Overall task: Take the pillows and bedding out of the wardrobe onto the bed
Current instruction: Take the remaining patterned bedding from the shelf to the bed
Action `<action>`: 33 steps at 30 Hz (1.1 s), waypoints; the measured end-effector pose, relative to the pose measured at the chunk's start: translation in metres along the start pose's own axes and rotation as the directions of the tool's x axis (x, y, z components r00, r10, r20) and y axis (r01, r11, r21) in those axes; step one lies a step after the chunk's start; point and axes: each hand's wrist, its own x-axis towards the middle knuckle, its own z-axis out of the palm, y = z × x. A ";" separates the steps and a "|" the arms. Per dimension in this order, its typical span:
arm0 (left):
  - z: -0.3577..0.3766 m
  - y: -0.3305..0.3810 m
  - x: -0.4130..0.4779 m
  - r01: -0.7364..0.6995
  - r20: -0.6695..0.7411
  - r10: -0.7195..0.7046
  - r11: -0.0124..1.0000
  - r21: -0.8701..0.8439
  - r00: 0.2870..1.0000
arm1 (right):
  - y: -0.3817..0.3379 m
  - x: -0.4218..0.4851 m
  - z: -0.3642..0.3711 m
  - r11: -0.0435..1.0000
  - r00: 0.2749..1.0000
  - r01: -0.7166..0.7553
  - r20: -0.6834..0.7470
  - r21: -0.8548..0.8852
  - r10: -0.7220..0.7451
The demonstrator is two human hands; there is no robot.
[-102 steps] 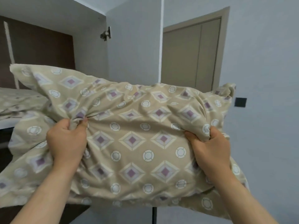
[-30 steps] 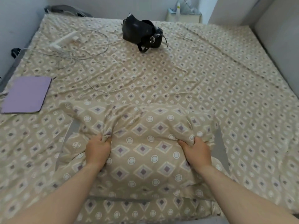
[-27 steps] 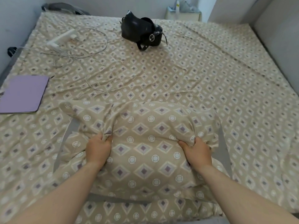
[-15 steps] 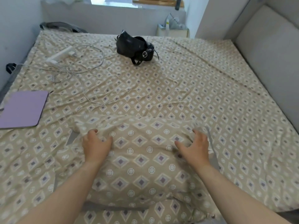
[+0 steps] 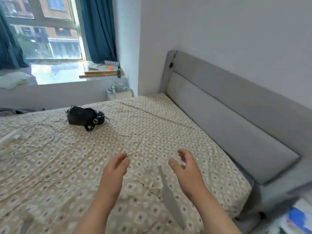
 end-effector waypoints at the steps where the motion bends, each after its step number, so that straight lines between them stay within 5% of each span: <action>1: 0.018 0.014 -0.006 -0.036 0.032 0.036 0.999 0.001 0.999 | -0.004 -0.007 -0.026 1.000 0.999 0.006 -0.036 0.000 -0.006; 5: 0.092 0.069 -0.038 -0.164 0.194 0.169 0.986 -0.041 0.966 | -0.016 -0.044 -0.125 0.999 0.980 0.046 -0.191 -0.012 -0.048; 11: 0.205 0.110 -0.106 -0.350 0.454 0.343 0.934 -0.073 0.822 | -0.004 -0.130 -0.264 0.998 0.897 0.060 -0.436 -0.026 -0.065; 19: 0.353 0.146 -0.223 -0.324 0.693 0.449 0.892 -0.315 0.564 | 0.001 -0.257 -0.407 0.999 0.679 0.037 -0.733 0.003 -0.023; 26: 0.450 0.163 -0.328 -0.209 0.839 0.457 0.888 -0.410 0.297 | 0.001 -0.376 -0.479 1.000 0.388 0.007 -0.921 0.027 0.023; 33: 0.531 0.182 -0.428 -0.124 0.903 0.420 0.895 -0.429 -0.092 | 0.000 -0.476 -0.513 0.997 -0.047 -0.073 -0.999 0.010 0.006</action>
